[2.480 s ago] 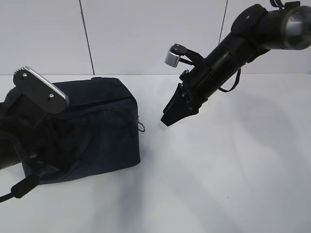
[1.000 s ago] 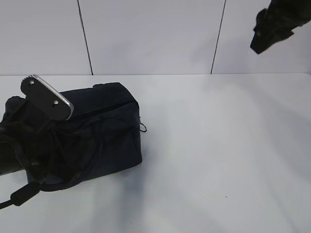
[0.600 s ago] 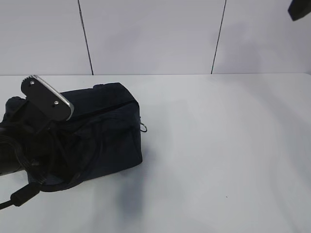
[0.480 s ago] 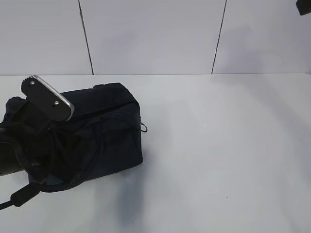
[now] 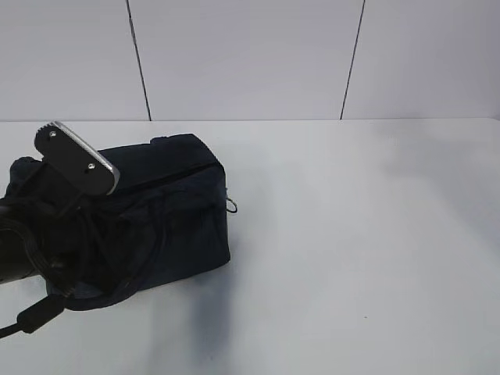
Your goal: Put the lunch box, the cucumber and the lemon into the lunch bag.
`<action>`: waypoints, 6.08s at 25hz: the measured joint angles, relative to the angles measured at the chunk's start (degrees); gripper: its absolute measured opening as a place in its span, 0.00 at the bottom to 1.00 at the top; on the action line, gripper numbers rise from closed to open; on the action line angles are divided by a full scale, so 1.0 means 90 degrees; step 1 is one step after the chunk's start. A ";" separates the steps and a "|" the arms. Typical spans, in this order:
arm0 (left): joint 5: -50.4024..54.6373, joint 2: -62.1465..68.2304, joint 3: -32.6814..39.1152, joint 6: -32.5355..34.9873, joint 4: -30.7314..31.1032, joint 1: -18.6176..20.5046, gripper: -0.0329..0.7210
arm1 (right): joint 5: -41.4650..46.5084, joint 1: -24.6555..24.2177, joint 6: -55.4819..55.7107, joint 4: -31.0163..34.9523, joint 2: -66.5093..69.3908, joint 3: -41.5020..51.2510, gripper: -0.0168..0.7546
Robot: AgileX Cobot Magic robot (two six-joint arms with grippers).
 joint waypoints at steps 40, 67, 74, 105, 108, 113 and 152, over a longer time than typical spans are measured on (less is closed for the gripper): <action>0.0015 0.0000 0.0000 0.0000 -0.0339 0.0000 0.04 | 0.1687 0.0000 -0.0297 0.1694 -0.5604 0.3531 0.44; -0.0038 0.0000 0.0000 0.0000 -0.0849 0.0000 0.04 | 0.2011 -0.1819 -0.0289 0.1575 -0.5604 0.3717 0.44; 0.0006 -0.0138 -0.0194 0.0000 -0.0682 0.0000 0.04 | 0.2011 -0.1848 -0.0289 0.1575 -0.5604 0.3717 0.44; 0.2147 -0.0304 -0.1551 0.0000 0.1831 0.1266 0.14 | 0.2022 -0.1848 -0.0289 0.1573 -0.5604 0.3717 0.44; 0.2256 -0.0273 -0.1584 0.0000 0.1804 0.1266 0.42 | 0.2022 -0.1848 -0.0289 0.1573 -0.5604 0.3717 0.44; 0.2749 -0.0271 -0.1584 0.0000 0.1640 0.1266 0.65 | 0.2022 -0.1848 -0.0289 0.1573 -0.5604 0.3717 0.44; 0.7366 -0.2426 -0.3734 -0.2550 0.3511 0.3392 0.58 | 0.2022 -0.1848 -0.0289 0.1550 -0.5604 0.3717 0.44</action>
